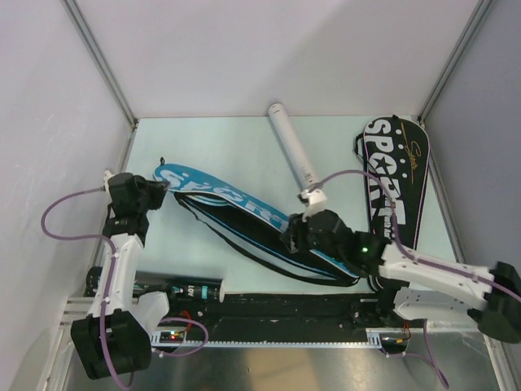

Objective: Pack up the badminton gear
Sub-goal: Adjust the racket bag at the center of the board.

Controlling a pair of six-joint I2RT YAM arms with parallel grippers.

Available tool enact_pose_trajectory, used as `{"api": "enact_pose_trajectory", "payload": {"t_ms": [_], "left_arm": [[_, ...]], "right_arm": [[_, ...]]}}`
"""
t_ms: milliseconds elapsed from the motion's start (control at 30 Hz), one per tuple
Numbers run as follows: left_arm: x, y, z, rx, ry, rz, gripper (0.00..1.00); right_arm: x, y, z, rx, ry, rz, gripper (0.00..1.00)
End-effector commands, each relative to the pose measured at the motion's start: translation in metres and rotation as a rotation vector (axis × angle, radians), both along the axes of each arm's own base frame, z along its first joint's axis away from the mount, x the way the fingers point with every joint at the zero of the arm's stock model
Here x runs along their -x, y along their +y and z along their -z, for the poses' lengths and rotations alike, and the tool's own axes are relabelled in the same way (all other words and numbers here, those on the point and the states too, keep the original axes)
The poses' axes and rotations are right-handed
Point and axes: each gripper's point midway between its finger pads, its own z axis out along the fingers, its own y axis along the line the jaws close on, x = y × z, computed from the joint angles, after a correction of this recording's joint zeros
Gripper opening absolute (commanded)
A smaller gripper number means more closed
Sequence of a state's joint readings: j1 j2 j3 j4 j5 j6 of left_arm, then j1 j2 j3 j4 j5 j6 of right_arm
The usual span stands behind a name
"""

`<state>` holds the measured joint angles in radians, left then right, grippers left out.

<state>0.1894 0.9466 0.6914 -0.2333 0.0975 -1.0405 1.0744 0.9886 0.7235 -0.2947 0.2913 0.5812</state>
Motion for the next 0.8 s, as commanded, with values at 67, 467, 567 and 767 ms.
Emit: {"api": "enact_pose_trajectory", "payload": {"t_ms": [67, 467, 567, 767], "left_arm": [[0.001, -0.016, -0.038, 0.060, -0.146, 0.057, 0.00], [0.005, -0.015, -0.023, 0.182, 0.059, -0.016, 0.00], [0.012, -0.014, -0.010, 0.244, 0.204, -0.075, 0.00], [0.022, -0.011, 0.011, 0.350, 0.306, -0.199, 0.00]], "right_arm": [[-0.043, 0.094, -0.078, -0.076, -0.489, -0.277, 0.47], [-0.027, 0.140, -0.061, 0.019, -0.465, -0.415, 0.46], [-0.003, 0.135, -0.059, 0.024, -0.409, -0.418, 0.48], [0.044, 0.138, -0.062, 0.002, -0.393, -0.461, 0.49]]}}
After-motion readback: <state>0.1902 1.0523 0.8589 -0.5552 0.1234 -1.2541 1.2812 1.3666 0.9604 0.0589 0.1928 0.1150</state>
